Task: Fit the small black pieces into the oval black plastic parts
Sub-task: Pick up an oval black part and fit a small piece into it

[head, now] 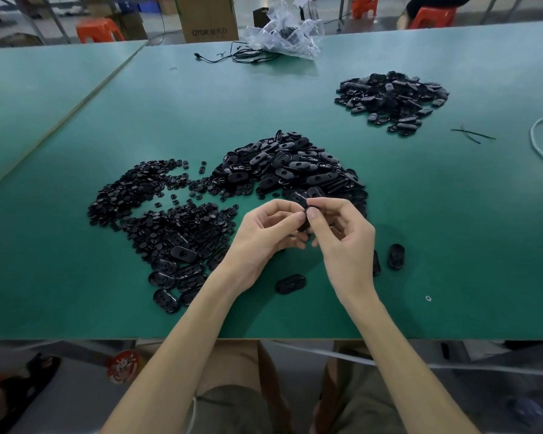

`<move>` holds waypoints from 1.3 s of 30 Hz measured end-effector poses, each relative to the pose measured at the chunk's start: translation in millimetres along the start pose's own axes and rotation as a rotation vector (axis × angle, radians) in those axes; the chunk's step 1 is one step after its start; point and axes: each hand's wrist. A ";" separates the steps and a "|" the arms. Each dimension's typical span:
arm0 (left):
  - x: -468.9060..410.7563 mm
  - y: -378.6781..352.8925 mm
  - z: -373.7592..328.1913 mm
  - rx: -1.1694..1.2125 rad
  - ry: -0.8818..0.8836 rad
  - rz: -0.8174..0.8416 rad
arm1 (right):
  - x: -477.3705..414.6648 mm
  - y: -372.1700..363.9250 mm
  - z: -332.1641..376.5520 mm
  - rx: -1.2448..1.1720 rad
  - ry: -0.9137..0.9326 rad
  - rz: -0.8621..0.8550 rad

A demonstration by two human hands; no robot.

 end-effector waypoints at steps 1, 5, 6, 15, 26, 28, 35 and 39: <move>0.3 -0.1 0.3 -0.007 -0.016 -0.002 | -0.2 0.1 -0.3 -0.019 -0.008 -0.005; 0.2 0.4 1.2 -0.066 -0.060 -0.024 | -0.3 0.1 0.2 -0.034 -0.015 -0.015; 0.4 -0.1 1.2 -0.076 -0.065 -0.027 | -0.5 0.1 0.3 -0.038 -0.017 -0.017; 0.7 -1.4 1.6 -0.095 -0.067 -0.039 | 1.2 2.3 0.0 -0.064 -0.030 -0.016; -1.2 -1.5 4.3 -0.124 -0.078 -0.081 | 1.6 1.8 -1.8 -0.068 -0.038 -0.015; -2.0 -1.1 4.7 -0.125 -0.075 -0.081 | 1.6 1.4 -1.5 -0.065 -0.028 -0.009; -2.1 -5.5 5.0 -0.272 -0.162 -0.129 | 2.4 1.4 -1.4 0.025 0.003 0.028; -1.1 -6.4 3.7 -0.321 -0.186 -0.170 | 2.7 -2.0 -0.8 0.133 0.053 0.071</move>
Point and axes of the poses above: each hand's wrist, its own x-axis away from the middle knuckle, its own y-axis out of the back of the hand, z = x × y, and after that the axes turned 8 degrees about y, right-handed
